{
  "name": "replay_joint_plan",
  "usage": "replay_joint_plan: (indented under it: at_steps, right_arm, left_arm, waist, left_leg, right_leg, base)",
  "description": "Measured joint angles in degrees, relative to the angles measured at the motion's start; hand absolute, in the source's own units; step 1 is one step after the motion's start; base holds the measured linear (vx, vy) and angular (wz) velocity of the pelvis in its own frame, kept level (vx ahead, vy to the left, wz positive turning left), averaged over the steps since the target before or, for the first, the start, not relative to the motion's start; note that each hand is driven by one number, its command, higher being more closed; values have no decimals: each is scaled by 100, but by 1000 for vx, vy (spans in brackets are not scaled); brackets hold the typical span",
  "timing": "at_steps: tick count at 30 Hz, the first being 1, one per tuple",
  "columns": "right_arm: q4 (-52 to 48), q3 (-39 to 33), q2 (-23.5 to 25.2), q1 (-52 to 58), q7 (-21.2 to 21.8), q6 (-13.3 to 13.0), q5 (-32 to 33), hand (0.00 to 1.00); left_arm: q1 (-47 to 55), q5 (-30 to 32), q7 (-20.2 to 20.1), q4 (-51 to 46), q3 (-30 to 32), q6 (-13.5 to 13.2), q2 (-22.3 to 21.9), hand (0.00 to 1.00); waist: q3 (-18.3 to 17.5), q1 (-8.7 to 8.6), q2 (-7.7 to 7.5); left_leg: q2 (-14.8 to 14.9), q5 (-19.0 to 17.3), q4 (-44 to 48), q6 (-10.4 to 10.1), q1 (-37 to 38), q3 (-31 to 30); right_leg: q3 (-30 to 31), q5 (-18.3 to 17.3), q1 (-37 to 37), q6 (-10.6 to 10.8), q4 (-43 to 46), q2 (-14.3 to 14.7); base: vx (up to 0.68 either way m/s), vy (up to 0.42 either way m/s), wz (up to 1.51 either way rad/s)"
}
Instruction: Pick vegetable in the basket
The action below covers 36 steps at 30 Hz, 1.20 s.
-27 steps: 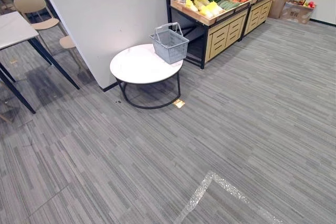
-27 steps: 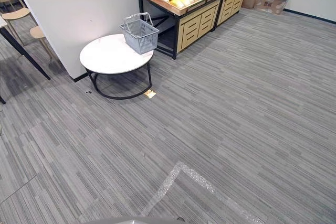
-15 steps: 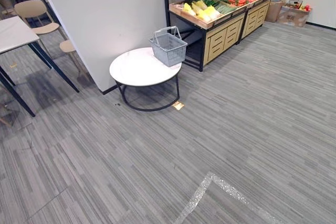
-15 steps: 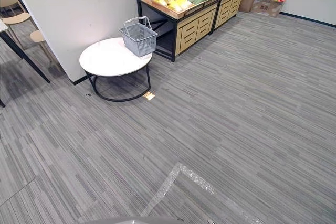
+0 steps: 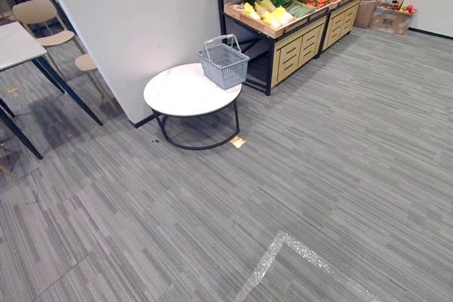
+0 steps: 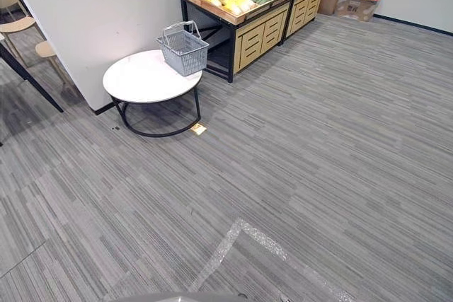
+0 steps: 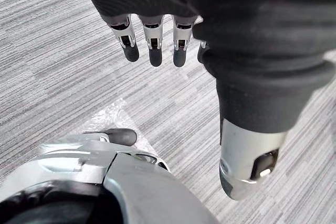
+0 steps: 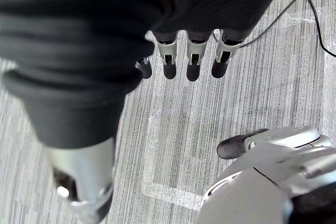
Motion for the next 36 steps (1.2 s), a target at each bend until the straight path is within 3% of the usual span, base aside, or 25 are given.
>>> replay_joint_plan:
  at_steps: [7, 18, 21, 24, 25, 26, 27, 28, 29, 30, 31, 33, 34, 36]
  right_arm:
    - [-1, 15, 11, 10, -20, -109, 103, 0]
    - [-12, 15, 6, -59, -7, -105, 96, 0]
    - [-63, 13, 6, -274, -4, -106, 98, 0]
    - [-77, 14, 55, -377, 4, -106, 103, 0]
    - [-77, 93, 64, -417, 7, -107, 105, 0]
    - [-86, 247, 46, -415, 18, -112, 106, 0]
    - [-89, 273, 54, -422, 20, -115, 110, 0]
    - [-94, 283, 59, -412, 24, -115, 120, 0]
    - [-229, 347, 36, -329, 22, -117, 148, 0]
    - [-274, 407, 15, -281, 17, -127, 184, 0]
    - [-314, 516, -16, -237, 23, -120, 232, 0]
    - [-306, 505, -57, -309, 24, -112, 227, 0]
    - [-290, 503, -64, -415, 24, -113, 225, 0]
    - [-298, 513, -67, -597, 24, -115, 225, 0]
  left_arm:
    - [6, -2, 119, -15, -214, -233, 21, 0]
    - [-52, -281, -159, -6, -217, -227, 48, 0]
    - [-268, -282, -182, -18, -217, -227, 95, 0]
    - [-371, -302, -183, -93, -199, -223, 160, 0]
    - [-378, -430, -192, -190, -123, -225, 171, 0]
    - [-314, -514, -203, -229, 27, -222, 146, 0]
    - [-302, -529, -221, -243, 78, -220, 149, 0]
    - [-290, -643, -249, -301, 273, -206, 131, 0]
    - [-272, -814, -283, -489, 554, -172, -21, 0]
    - [-249, -905, -299, -543, 624, -173, -76, 0]
    - [-223, -960, -305, -602, 692, -174, -139, 0]
    - [-179, -972, -318, -628, 656, -172, -172, 0]
    - [-171, -971, -330, -629, 560, -172, -199, 0]
    - [-97, -970, -336, -613, 514, -167, -203, 0]
  waist:
    - [39, 2, -48]
    - [128, 0, -75]
    - [383, -13, -73]
    - [535, -8, -186]
    - [634, 8, -252]
    - [684, 20, -219]
    - [682, 26, -282]
    - [744, -1, -246]
    - [853, 40, -216]
    - [905, 70, -147]
    - [913, 147, -153]
    - [895, 171, -121]
    - [898, 176, -115]
    - [889, 194, -92]
  left_leg:
    - [1, 1, -1, 1, 5, -14]
    - [15, 2, 5, 6, -87, 11]
    - [45, 62, 34, 4, -230, 8]
    - [82, 25, 62, -68, -294, -4]
    - [169, -234, 523, -174, -418, 22]
    - [390, -660, 1512, -322, -800, 55]
    - [495, -741, 2121, -325, -1018, 78]
    - [740, -723, 3319, -241, -1518, 115]
    - [1073, -448, 4569, 169, -1912, 157]
    - [1173, -234, 5006, 201, -2052, 115]
    - [1168, -223, 5543, 85, -2343, -41]
    - [912, -470, 5149, 68, -2604, -154]
    - [722, -483, 4441, 61, -2712, -131]
    - [503, -273, 3128, 50, -2740, -87]
  right_leg:
    - [-18, -3, 33, 4, -4, 0]
    - [-5, -12, -101, 1, 68, 2]
    - [-22, -347, -603, -110, 827, -32]
    - [-60, -537, -775, -179, 1105, -29]
    - [-69, -707, -771, -270, 1235, -34]
    - [-104, -791, -722, -332, 1275, -5]
    - [-112, -831, -655, -369, 1269, 9]
    - [-178, -867, -544, -400, 1243, 26]
    - [-193, -951, -241, -466, 1220, 94]
    - [-190, -992, -126, -499, 1221, 113]
    - [-172, -1118, 47, -484, 1238, 98]
    - [-147, -1225, 153, -453, 1227, -25]
    - [-70, -1259, 128, -400, 1201, -119]
    - [79, -1319, 167, -304, 1120, -201]
  base:
    - [-40, -24, 1]
    - [-4, -3, -1]
    - [-2, -2, -1]
    - [5, -51, 5]
    - [63, -92, -5]
    - [74, -109, -4]
    - [65, -136, 8]
    - [87, -142, 15]
    - [95, -119, 14]
    - [130, -65, 6]
    - [221, -13, 9]
    - [224, 6, 2]
    - [253, 48, -28]
    - [323, 81, -37]
